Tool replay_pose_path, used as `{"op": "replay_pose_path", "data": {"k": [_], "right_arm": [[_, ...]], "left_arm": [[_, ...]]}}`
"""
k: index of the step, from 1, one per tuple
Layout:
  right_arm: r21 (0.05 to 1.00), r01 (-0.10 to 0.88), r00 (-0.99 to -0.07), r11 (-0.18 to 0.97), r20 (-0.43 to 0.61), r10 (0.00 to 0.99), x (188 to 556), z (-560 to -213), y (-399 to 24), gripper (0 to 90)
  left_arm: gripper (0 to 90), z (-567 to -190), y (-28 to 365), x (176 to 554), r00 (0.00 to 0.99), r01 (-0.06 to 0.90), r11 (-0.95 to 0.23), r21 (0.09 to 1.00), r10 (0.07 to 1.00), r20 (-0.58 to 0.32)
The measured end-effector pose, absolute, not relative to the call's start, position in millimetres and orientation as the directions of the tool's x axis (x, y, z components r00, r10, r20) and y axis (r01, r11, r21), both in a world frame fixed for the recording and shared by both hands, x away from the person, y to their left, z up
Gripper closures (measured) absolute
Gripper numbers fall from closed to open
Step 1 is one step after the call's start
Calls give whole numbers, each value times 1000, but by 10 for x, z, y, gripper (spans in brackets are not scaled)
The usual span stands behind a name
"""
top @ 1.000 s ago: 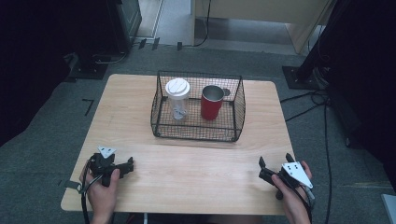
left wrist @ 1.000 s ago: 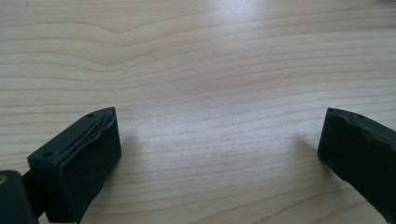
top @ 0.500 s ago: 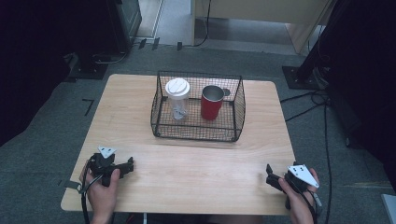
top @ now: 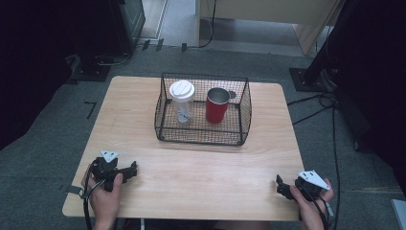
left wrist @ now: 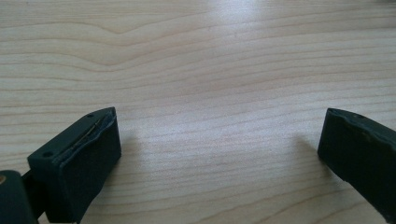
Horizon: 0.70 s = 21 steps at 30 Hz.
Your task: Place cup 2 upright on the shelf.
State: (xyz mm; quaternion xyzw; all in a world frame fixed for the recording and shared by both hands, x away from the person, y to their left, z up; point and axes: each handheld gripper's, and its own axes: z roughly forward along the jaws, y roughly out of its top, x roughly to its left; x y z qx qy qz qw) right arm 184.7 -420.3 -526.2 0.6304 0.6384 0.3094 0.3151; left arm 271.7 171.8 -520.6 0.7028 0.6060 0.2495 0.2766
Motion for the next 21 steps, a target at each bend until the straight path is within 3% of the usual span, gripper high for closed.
{"op": "replay_pose_path", "data": {"k": [13,21], "right_arm": [[723,691,-28,18,2,1000,1834,-5295,-4256,0],[772,635,-14,-13,28,1000,1660,-5372,-4319,0]], "left_arm": [[0,-5206,1718,2717,141,714,-113,691,990,16],[0,-5205,1718,2718,141,714,-112,691,990,15]]}}
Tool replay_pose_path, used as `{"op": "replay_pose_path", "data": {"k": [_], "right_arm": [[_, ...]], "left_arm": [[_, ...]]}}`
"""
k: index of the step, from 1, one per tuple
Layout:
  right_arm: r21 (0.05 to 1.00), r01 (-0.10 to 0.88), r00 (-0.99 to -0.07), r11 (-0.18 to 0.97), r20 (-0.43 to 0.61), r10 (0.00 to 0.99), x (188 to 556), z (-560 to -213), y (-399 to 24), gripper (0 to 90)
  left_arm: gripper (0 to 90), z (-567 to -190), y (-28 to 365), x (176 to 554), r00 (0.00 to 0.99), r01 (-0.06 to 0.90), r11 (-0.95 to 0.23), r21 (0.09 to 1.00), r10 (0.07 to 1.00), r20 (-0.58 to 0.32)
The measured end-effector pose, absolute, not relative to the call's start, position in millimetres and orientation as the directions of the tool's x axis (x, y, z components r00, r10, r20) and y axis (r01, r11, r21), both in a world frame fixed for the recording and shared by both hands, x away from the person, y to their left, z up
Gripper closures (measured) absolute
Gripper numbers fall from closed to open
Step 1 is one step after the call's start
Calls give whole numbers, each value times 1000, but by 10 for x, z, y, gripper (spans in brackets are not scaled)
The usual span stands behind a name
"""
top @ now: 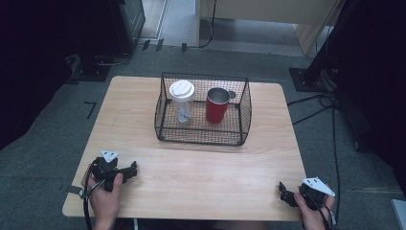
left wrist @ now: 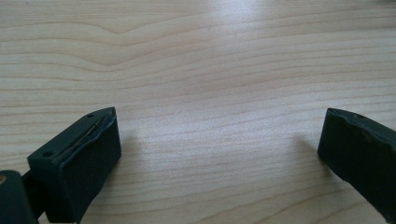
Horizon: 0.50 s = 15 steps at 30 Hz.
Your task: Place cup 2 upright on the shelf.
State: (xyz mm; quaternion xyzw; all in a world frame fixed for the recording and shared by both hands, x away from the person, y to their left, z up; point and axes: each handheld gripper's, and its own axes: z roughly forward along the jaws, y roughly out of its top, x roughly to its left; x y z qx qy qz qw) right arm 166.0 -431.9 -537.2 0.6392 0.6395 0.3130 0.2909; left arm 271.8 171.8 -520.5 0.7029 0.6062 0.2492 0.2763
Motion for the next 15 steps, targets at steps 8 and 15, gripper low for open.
{"op": "replay_pose_path", "data": {"k": [8,15], "right_arm": [[768,640,-15,-13,29,999,1677,-5366,-4316,0],[769,640,-15,-13,29,999,1676,-5367,-4316,0]], "left_arm": [[0,-5206,1713,2722,137,714,-109,692,990,14],[0,-5206,1713,2722,138,714,-109,691,990,14]]}}
